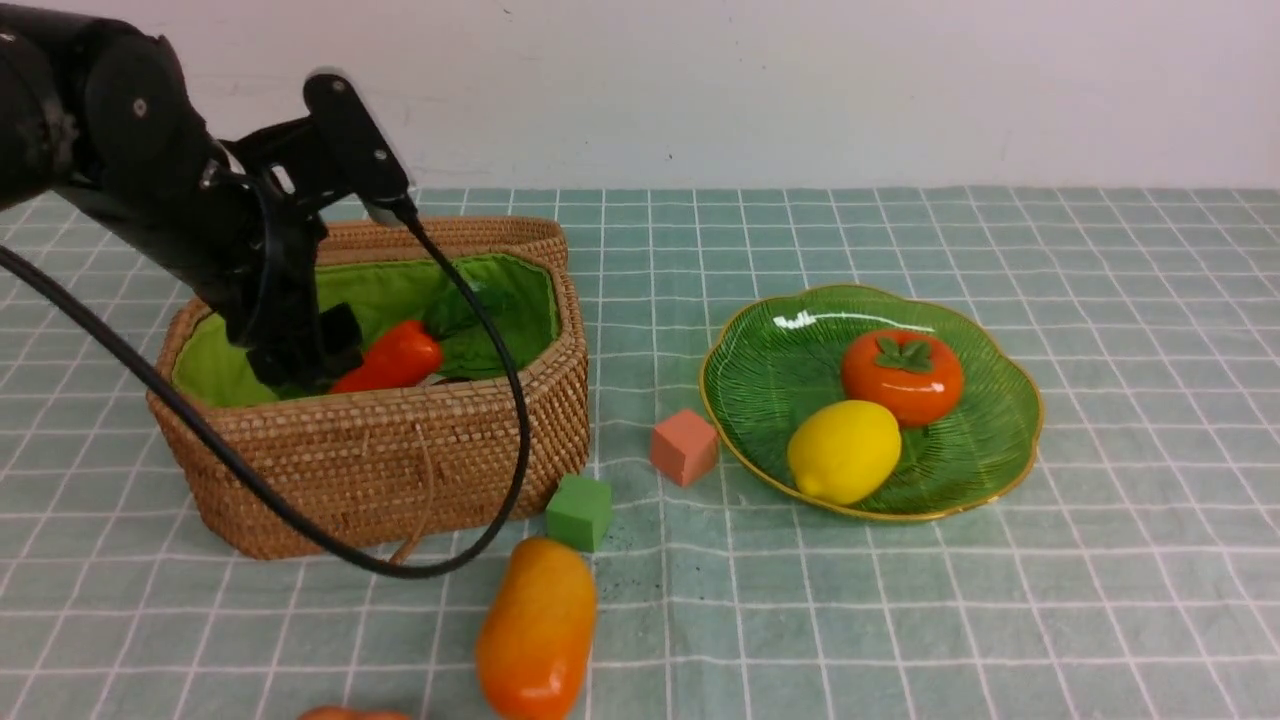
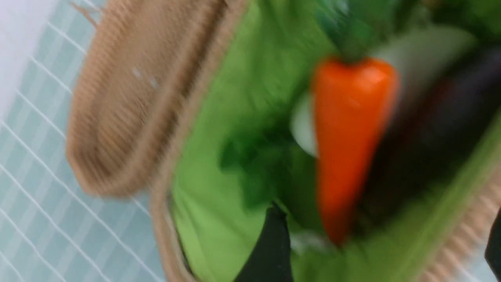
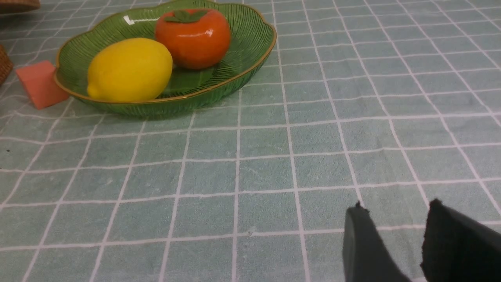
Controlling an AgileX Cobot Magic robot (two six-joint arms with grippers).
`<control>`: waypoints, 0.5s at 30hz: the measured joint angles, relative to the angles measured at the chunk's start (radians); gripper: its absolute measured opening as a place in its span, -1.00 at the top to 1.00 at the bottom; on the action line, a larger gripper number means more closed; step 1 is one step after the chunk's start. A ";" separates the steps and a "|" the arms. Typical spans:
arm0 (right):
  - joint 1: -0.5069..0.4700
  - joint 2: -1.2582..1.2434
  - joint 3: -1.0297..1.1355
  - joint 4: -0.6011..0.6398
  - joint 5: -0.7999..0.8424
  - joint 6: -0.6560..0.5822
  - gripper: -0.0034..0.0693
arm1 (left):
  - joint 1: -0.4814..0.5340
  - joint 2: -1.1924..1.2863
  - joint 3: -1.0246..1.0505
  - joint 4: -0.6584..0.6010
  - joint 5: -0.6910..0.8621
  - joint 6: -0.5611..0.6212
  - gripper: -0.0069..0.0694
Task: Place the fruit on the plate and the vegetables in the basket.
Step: Use the left arm to grab a carrot and put it into the left basket, then grab a potato with your left arm and place it in the basket on the left
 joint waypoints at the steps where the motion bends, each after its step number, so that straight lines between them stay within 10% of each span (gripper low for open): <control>1: 0.000 0.000 0.000 0.000 0.000 0.000 0.25 | 0.000 -0.015 0.000 -0.011 0.071 0.000 -0.91; 6: 0.000 0.000 0.000 0.000 0.000 0.000 0.25 | 0.000 -0.056 0.035 -0.138 0.372 0.094 -0.81; 15: 0.000 0.000 0.000 0.000 0.000 0.000 0.25 | -0.094 -0.213 0.258 -0.320 0.413 0.193 -0.58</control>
